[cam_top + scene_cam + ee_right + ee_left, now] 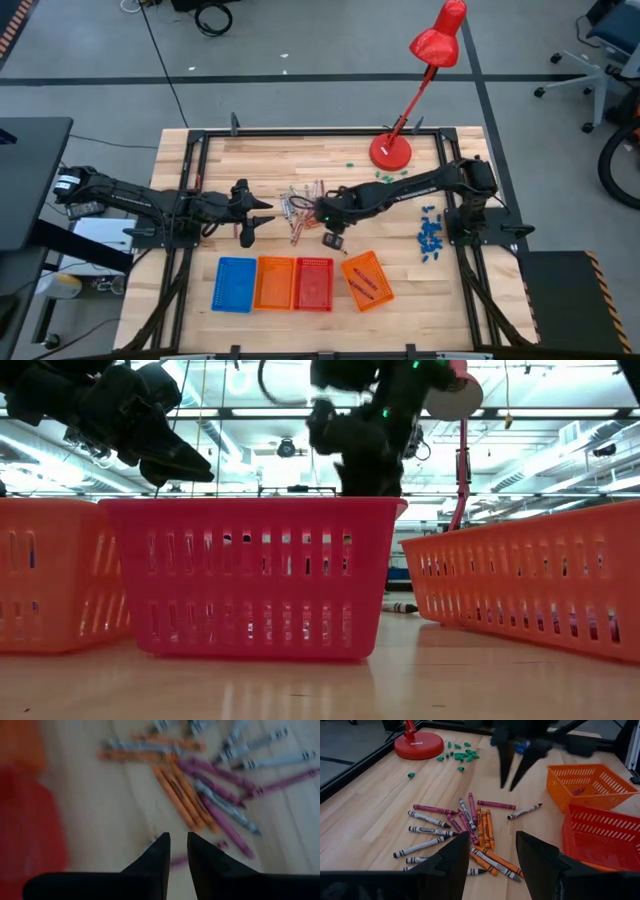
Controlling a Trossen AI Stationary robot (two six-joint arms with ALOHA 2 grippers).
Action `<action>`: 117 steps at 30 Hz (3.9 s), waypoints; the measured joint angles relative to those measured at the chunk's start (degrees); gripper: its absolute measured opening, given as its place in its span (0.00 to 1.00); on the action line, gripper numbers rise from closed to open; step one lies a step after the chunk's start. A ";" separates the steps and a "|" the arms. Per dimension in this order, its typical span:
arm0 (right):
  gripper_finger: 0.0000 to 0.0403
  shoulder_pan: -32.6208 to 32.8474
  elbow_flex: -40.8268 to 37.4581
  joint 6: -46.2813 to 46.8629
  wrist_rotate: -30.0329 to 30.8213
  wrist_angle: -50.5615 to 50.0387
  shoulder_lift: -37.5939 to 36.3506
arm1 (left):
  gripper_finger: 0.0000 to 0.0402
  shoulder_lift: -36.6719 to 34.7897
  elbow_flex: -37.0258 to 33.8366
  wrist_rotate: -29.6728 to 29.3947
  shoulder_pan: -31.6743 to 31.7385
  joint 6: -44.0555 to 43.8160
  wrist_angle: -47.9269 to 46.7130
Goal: Sort crayons
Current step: Put the red crayon into the right orange bin
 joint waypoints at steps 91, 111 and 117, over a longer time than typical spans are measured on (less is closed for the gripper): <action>0.08 0.13 13.75 11.02 -6.76 -24.43 8.71 | 0.43 0.26 -0.09 -1.43 0.87 0.04 -4.24; 0.11 15.02 12.56 27.18 -17.26 -27.61 4.77 | 0.43 0.26 -0.09 -1.44 0.87 -0.33 -4.25; 0.18 17.11 10.79 30.89 -18.11 -27.58 4.79 | 0.43 0.26 -0.09 -1.44 0.87 -1.23 -4.26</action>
